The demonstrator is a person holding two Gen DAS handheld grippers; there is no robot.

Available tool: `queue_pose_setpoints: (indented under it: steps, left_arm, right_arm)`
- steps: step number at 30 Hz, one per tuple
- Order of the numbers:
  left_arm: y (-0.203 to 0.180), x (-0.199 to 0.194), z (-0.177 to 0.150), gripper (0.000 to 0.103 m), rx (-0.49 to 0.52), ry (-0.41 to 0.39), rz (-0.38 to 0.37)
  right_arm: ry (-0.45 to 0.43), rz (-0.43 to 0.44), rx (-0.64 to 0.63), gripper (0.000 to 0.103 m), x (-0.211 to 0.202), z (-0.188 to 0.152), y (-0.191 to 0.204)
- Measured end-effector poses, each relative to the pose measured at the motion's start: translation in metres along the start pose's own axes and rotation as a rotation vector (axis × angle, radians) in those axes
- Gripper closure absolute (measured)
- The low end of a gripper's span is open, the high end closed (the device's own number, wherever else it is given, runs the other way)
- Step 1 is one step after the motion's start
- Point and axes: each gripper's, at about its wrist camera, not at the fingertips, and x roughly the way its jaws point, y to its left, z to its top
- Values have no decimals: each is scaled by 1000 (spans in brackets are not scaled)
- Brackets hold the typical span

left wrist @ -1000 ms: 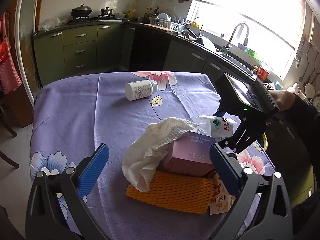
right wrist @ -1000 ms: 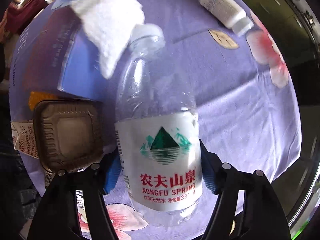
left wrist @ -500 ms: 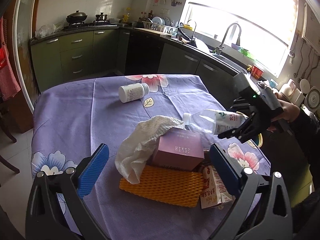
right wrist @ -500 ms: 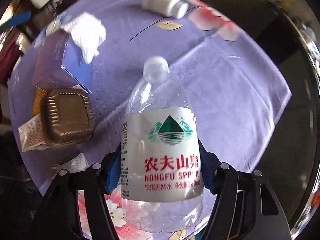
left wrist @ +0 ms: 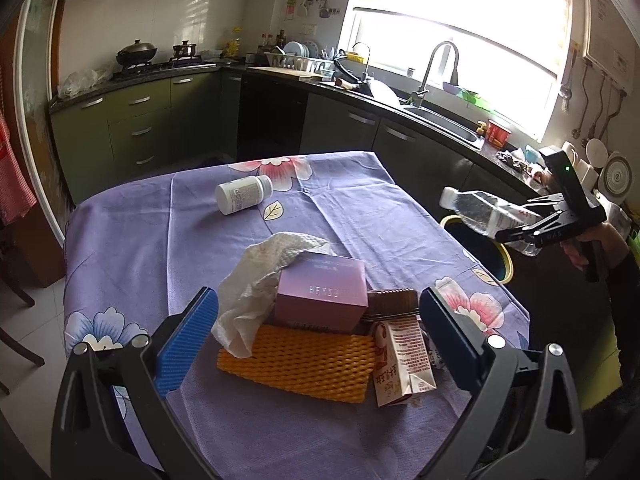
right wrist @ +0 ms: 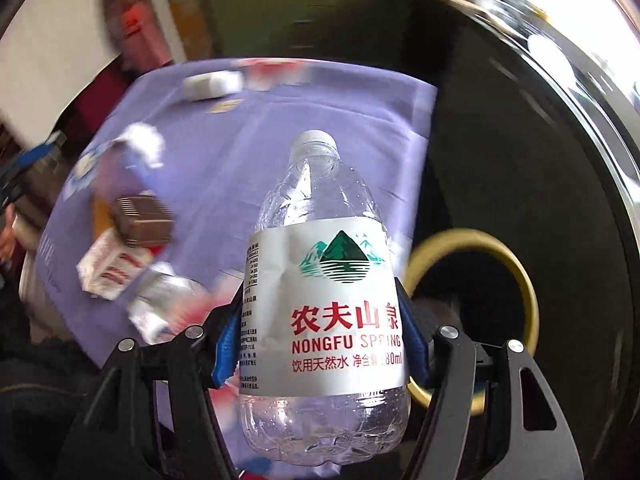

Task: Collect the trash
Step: 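Carry the water bottle with the right gripper over the bin and release, then reach the left gripper to the white pill bottle and grasp it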

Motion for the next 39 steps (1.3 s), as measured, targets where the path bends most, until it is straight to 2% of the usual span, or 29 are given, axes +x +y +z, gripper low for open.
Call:
queue_pose_setpoints:
  steps: [7,11,15,17,18,22,29,34,39]
  left_arm:
    - [-14,4,7,7,16,3,-19]
    - [-22,8,11,7,35,13,-17]
    - [-25,12,14,7,52,23,-6]
    - [-25,13,15,7,49,24,-3]
    - [-24,13,16,7,46,25,0]
    - [-22,14,18,7,46,33,-9]
    - [-8,20,27,7,14,43,-16]
    - [1,29,38,7,0,51,4]
    - [7,44,41,7,-9,102,-14]
  right_arm:
    - [76,-74,328,38,19,-43,-100]
    - [132,-74,433,38,46,-52,-139]
    - [113,-89,528,36,77,-50,-173]
    - [104,-161,569,19,88,-52,-187]
    - [94,-202,584,19,88,-53,-190]
    - [10,-111,646,19,67,-62,-183]
    - [-101,-85,591,19,18,-79,-140]
    - [-129,-81,540,19,10,-79,-104]
    - [-127,-59,499,19,15,-78,-80]
